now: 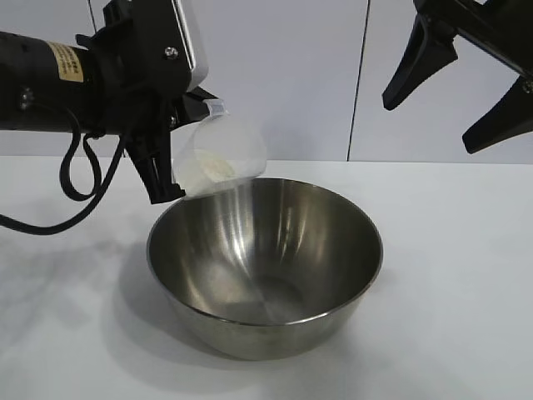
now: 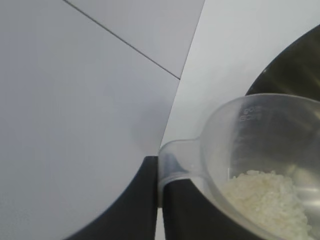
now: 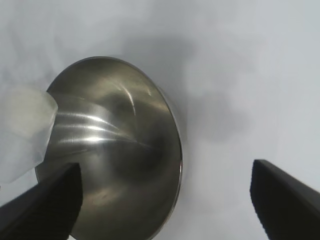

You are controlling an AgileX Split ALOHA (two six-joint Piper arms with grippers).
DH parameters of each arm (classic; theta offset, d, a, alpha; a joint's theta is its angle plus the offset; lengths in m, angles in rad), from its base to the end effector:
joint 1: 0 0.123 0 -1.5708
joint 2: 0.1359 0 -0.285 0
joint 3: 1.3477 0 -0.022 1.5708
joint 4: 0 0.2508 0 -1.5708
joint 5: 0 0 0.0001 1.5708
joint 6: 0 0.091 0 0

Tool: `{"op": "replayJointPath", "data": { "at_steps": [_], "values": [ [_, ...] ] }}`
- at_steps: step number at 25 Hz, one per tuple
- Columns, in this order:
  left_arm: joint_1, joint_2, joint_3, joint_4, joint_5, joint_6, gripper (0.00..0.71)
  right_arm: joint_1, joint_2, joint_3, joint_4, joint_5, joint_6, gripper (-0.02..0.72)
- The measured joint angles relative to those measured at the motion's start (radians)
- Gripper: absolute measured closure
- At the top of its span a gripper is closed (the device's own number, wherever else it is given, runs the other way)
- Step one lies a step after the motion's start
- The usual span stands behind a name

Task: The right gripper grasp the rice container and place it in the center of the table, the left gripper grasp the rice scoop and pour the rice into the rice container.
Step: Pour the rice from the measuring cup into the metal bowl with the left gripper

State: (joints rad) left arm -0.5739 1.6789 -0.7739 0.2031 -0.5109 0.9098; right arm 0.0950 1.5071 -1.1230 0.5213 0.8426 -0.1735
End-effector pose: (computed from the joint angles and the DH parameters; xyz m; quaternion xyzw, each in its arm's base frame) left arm 0.2827 -0.1934 0.2034 0.6166 0.5238 0.1103 0.5774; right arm 0.3028 0.0629 0.2808 -0.0011 0.9523 0.2163 0.2154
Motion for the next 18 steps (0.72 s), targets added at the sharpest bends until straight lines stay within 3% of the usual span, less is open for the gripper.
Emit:
{"op": "replayJointPath", "data": {
  "at_steps": [10, 18],
  "values": [
    [-0.043, 0.000, -0.001, 0.001, 0.044, 0.246, 0.701, 0.000, 0.000, 0.000, 0.000, 0.000, -0.003, 0.072],
    [-0.049, 0.000, -0.003, 0.016, 0.044, 0.410, 0.701, 0.000, 0.000, 0.000, 0.000, 0.000, -0.003, 0.072]
  ]
}}
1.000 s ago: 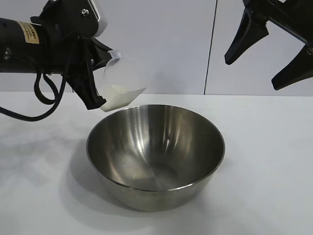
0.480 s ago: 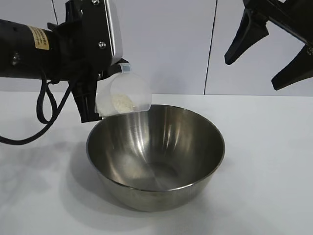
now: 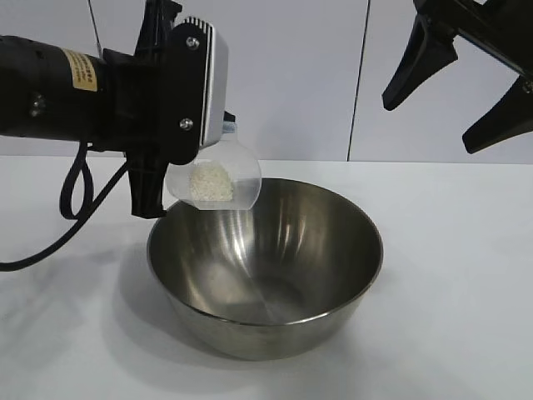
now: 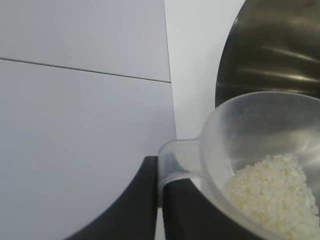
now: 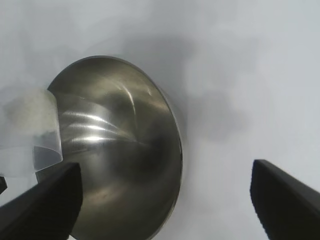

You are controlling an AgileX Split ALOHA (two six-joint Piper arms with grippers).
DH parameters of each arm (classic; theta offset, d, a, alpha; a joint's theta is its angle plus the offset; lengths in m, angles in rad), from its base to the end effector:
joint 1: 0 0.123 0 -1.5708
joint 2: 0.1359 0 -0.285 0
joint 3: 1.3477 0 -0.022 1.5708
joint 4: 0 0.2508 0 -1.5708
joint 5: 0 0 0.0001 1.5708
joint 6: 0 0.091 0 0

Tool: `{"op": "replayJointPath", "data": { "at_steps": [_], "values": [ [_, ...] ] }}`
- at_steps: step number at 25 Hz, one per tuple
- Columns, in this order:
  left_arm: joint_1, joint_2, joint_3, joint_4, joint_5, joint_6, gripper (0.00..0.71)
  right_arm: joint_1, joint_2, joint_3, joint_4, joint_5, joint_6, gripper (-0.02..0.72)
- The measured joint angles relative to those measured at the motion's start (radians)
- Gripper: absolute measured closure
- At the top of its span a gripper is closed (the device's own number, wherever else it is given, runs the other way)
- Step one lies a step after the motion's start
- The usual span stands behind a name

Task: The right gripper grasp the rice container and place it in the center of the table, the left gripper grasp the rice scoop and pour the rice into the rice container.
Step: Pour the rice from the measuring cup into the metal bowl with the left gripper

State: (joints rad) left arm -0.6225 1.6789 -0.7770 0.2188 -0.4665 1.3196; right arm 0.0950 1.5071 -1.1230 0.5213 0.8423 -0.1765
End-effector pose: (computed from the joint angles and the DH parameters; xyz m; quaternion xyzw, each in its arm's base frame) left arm 0.2725 -0.2065 0.2004 0.7329 0.3703 0.2096 0.5308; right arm 0.3028 0.0629 0.2809 -0.0025 0.9522 0.2160 0.2159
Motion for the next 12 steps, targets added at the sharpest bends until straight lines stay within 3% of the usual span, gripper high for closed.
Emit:
{"op": "replayJointPath", "data": {
  "at_steps": [12],
  "values": [
    [0.000, 0.000, 0.000, 0.151, -0.003, 0.058, 0.701, 0.000, 0.000, 0.000, 0.000, 0.000, 0.000, 0.072]
  ]
}}
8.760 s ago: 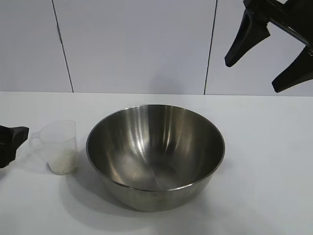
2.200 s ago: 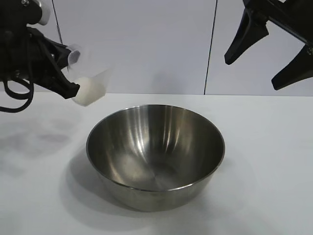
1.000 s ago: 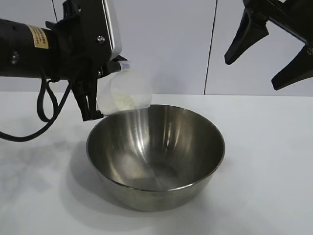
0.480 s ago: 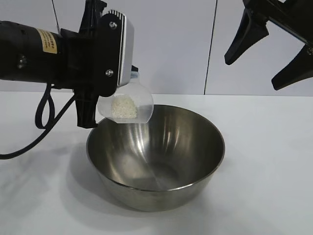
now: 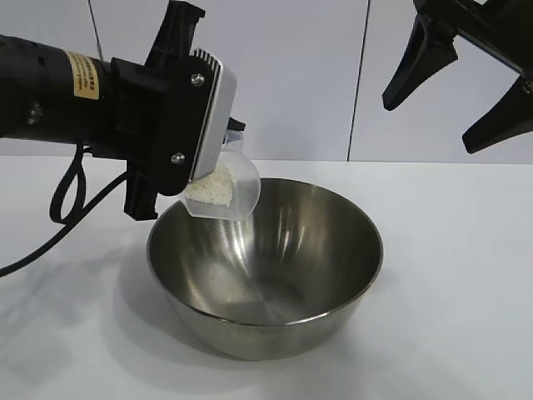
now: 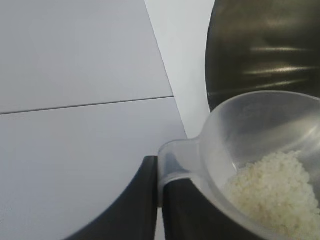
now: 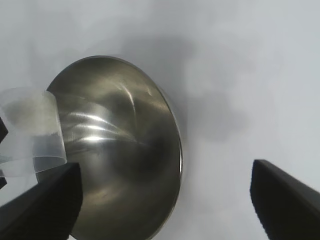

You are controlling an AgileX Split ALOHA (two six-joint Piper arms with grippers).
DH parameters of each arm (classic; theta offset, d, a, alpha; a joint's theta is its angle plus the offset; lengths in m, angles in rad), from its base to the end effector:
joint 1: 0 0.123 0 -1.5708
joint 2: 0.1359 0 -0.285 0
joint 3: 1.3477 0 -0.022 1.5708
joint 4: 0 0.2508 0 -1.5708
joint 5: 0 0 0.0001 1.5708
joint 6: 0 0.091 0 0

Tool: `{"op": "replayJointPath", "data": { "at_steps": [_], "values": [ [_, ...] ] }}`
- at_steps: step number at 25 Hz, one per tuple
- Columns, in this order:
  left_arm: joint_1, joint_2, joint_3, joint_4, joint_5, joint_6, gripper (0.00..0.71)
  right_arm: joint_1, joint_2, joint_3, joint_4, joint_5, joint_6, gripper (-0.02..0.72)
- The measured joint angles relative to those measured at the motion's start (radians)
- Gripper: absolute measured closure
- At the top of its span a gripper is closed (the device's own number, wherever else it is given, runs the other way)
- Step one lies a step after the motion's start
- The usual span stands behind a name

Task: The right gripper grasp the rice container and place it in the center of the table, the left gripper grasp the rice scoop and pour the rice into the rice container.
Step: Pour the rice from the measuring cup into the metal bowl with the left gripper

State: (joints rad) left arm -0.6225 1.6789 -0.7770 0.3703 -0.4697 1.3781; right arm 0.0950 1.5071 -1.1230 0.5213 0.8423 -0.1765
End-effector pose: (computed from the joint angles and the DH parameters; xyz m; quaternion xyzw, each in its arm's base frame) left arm 0.2680 -0.2106 0.1994 0.7751 0.2808 0.2330 0.5158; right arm 0.3028 0.0629 0.2809 -0.0025 0.9522 0.2160 0.2159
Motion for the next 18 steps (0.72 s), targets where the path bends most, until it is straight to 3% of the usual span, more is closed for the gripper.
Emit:
{"op": "replayJointPath", "data": {
  "at_steps": [18],
  "values": [
    [-0.008, 0.064, -0.063, 0.016, -0.028, 0.164, 0.701, 0.000, 0.000, 0.000, 0.000, 0.013, -0.005, 0.072]
  ]
}}
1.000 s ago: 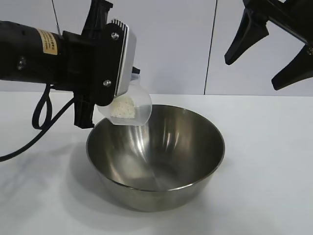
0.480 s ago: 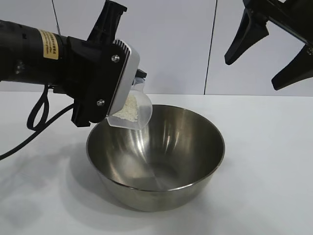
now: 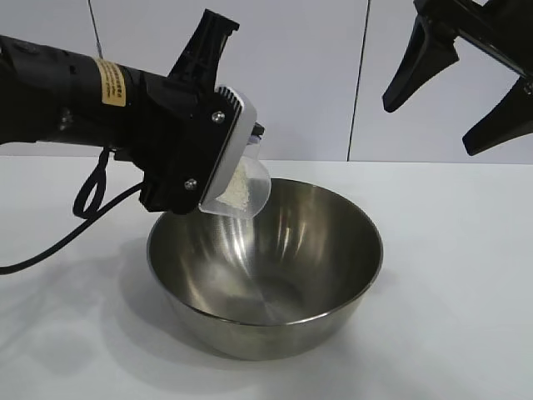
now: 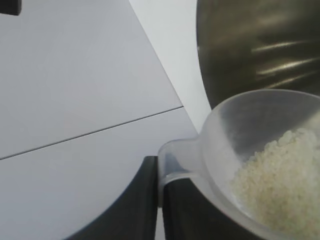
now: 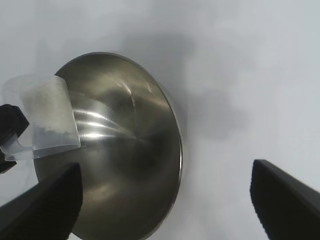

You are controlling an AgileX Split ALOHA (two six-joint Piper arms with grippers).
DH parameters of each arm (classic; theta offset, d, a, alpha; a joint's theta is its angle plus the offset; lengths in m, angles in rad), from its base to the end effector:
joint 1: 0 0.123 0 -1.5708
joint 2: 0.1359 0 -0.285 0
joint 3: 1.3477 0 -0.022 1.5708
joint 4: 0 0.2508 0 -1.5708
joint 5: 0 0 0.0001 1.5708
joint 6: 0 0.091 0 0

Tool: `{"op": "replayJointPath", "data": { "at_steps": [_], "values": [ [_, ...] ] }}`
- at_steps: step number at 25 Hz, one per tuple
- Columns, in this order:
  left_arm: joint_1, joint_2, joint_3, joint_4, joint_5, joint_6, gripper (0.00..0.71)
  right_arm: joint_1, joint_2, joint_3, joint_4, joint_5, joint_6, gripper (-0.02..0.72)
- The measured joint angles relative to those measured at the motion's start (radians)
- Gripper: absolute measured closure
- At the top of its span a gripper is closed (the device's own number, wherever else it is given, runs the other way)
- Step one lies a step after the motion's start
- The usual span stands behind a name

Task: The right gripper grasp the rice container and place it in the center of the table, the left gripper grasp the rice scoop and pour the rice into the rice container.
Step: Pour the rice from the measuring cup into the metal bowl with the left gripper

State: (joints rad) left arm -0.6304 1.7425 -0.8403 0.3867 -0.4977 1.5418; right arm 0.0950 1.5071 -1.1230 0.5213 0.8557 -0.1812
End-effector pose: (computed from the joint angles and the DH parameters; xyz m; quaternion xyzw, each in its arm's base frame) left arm 0.2799 -0.2245 0.1965 0.7921 0.2017 0.2755 0.5060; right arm 0.3017 0.0632 0.2805 -0.0064 0.9534 0.2166 0.2101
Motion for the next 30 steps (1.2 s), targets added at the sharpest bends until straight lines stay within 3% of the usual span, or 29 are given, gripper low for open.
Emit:
{"op": "replayJointPath", "data": {
  "at_steps": [9, 30],
  "values": [
    [-0.027, 0.000, 0.000, 0.046, 0.004, 0.091, 0.701, 0.000, 0.000, 0.000, 0.000, 0.000, 0.000, 0.072],
    [-0.027, 0.000, -0.023, 0.167, 0.023, 0.192, 0.701, 0.000, 0.000, 0.000, 0.000, 0.018, -0.025, 0.072]
  ]
}}
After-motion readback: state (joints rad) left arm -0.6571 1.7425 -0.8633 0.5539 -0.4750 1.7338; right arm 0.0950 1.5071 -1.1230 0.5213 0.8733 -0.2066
